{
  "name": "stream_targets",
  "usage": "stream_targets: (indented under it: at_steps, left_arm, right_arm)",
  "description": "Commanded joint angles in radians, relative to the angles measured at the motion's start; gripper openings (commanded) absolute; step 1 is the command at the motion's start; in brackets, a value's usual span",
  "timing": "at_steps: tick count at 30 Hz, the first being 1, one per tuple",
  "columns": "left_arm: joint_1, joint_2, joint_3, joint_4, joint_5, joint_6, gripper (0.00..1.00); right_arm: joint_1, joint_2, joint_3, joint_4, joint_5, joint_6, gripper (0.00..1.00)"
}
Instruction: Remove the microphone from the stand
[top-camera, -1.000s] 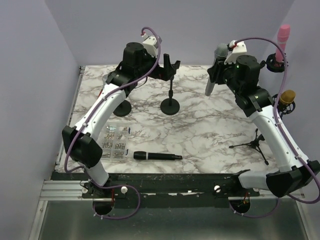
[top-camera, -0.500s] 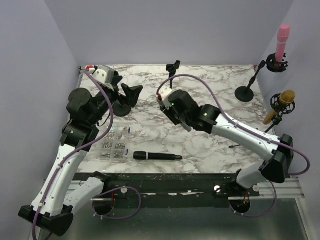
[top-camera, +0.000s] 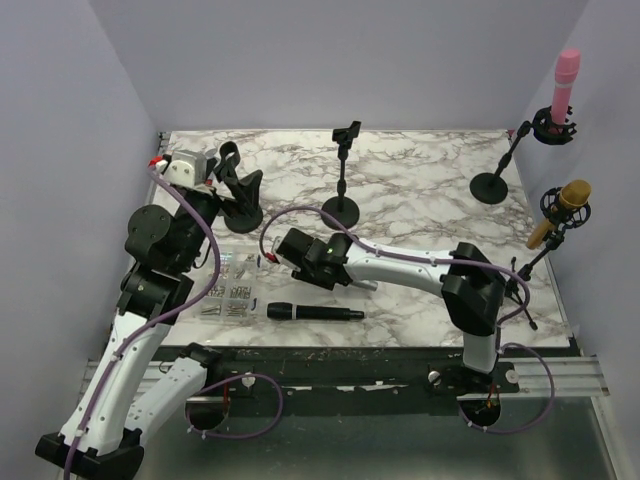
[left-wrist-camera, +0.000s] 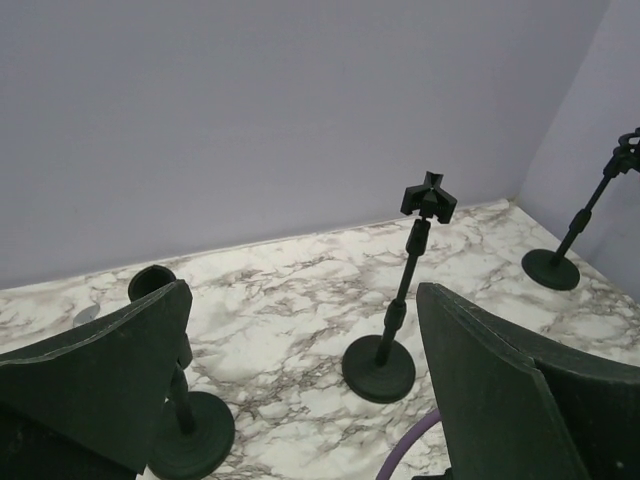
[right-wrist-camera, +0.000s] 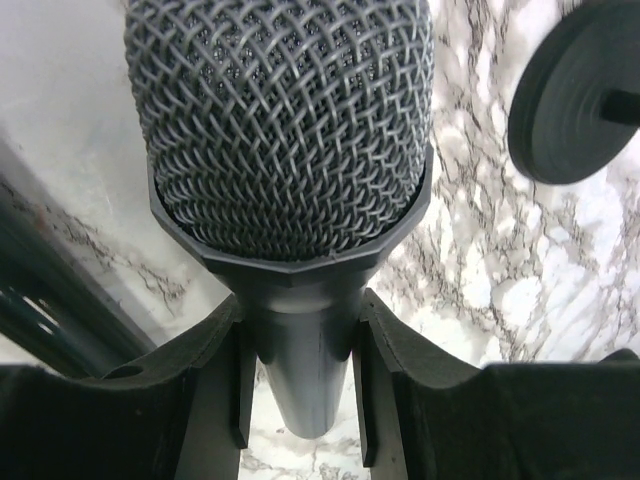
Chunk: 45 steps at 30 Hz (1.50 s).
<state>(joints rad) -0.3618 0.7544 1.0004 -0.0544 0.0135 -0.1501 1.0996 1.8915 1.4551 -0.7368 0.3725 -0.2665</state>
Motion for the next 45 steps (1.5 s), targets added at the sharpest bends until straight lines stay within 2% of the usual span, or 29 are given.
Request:
stream_targets:
  at_steps: [1, 10, 13, 25, 34, 45]
  left_arm:
    - [0.019, -0.038, -0.007, 0.049, -0.018, -0.026, 0.99]
    - [0.024, -0.049, -0.017, 0.049, -0.014, -0.054, 0.99]
    - [0.024, -0.055, -0.022, 0.072, -0.014, -0.055, 0.99]
    - [0.029, -0.038, -0.033, 0.084, 0.013, -0.075, 0.98]
    - [0.033, -0.02, -0.031, 0.086, 0.032, -0.082, 0.99]
    - [0.046, -0.013, -0.031, 0.084, 0.031, -0.086, 0.99]
  right_arm:
    - [0.014, 0.079, 0.094, -0.021, -0.021, -0.033, 0.01]
    - [0.049, 0.201, 0.206, -0.038, -0.035, -0.057, 0.04]
    - [0.064, 0.199, 0.194, -0.034, -0.044, -0.06, 0.07]
    - [0.077, 0.189, 0.106, 0.033, -0.059, -0.065, 0.07]
    - [0.076, 0.198, 0.069, 0.072, -0.076, -0.072, 0.13]
    - [0.077, 0.196, 0.034, 0.107, -0.067, -0.076, 0.33]
